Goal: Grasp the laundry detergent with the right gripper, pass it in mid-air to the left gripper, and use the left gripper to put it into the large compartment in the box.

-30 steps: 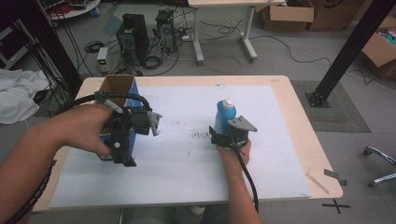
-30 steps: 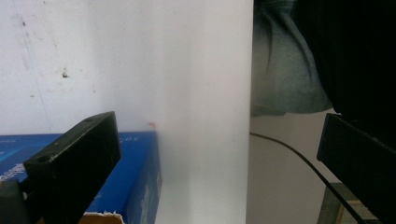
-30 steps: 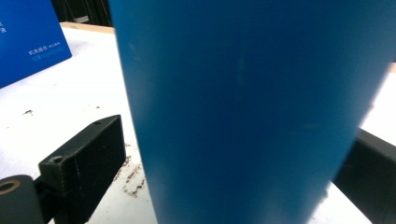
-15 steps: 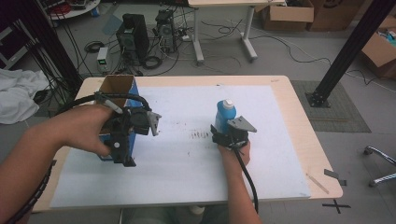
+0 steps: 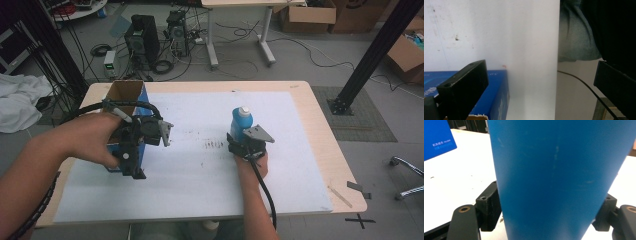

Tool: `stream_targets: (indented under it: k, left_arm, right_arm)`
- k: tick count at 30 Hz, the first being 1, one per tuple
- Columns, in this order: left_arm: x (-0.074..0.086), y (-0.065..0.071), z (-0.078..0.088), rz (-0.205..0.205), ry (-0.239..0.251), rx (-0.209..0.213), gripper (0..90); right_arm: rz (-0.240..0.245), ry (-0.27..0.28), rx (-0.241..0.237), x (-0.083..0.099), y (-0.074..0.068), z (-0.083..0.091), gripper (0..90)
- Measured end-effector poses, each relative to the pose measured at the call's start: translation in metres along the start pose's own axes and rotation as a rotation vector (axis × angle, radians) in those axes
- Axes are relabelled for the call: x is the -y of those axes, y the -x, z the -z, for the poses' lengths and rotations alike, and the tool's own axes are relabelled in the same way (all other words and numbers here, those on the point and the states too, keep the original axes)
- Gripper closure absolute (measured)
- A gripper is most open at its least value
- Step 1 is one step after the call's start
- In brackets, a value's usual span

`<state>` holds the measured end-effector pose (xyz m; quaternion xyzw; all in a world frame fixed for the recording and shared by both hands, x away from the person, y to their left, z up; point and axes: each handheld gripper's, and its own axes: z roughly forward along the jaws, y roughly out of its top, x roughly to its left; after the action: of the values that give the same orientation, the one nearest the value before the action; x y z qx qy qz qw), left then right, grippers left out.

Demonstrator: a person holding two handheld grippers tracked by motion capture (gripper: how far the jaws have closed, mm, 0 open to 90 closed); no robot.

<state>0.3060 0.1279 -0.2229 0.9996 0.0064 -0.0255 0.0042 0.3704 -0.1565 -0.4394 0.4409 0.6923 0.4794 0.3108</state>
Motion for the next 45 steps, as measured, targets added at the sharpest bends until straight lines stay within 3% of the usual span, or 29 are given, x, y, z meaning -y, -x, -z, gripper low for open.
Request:
stream_targets:
  k: [4, 19, 22, 30, 39, 45]
  left_arm:
    - [0.0, 0.0, 0.0, -0.002, -0.001, 0.002, 0.1]
    - [0.0, 0.0, 0.0, 0.001, 0.001, -0.003, 0.1]
    - [0.0, 0.0, 0.0, 0.001, 0.0, -0.002, 0.1]
    - [0.0, 0.0, -0.002, 0.0, -0.003, 0.0, 0.1]
    - [-0.002, 0.001, 0.002, -0.006, 0.0, -0.005, 0.1]
    - [-0.004, -0.001, 0.001, -0.005, 0.004, -0.002, 0.1]
  right_arm:
    - [0.007, 0.009, 0.026, 0.0, -0.002, 0.002, 32.6]
    - [0.004, 0.005, 0.035, 0.001, -0.003, 0.001, 34.2]
    - [0.011, 0.003, 0.05, 0.001, -0.004, 0.001, 39.5]
    - [0.009, -0.003, 0.06, 0.0, -0.006, 0.001, 41.9]
    - [0.009, -0.014, 0.0, -0.002, -0.001, 0.005, 44.7]
    - [0.019, 0.015, -0.088, -0.011, 0.012, 0.015, 44.6]
